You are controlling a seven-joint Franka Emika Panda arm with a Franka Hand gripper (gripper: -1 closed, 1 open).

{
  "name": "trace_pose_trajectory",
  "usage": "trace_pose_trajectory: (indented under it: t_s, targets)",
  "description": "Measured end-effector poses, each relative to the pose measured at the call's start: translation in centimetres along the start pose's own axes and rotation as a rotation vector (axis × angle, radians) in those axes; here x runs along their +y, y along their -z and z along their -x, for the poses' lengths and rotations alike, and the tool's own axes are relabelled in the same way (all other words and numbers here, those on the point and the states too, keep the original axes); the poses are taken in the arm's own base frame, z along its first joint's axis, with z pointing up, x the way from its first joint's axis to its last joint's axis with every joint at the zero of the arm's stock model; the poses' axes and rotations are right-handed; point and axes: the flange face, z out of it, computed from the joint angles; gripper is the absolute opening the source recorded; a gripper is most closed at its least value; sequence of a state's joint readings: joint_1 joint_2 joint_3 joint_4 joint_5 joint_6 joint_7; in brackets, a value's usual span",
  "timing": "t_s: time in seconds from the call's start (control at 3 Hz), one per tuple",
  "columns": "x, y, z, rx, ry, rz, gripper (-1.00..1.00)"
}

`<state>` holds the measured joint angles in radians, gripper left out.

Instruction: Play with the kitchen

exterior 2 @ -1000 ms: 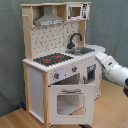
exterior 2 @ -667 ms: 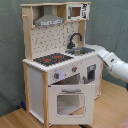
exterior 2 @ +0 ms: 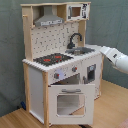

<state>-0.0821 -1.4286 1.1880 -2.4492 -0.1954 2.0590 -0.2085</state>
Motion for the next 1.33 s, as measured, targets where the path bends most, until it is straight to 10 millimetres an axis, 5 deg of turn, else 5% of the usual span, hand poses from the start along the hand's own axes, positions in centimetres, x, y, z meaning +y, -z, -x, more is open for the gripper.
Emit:
trace_pose_trajectory:
  t_s: [1.33]
  targets:
    - [-3.2, -6.2, 1.2, -0.037, 0.314, -0.345, 1.00]
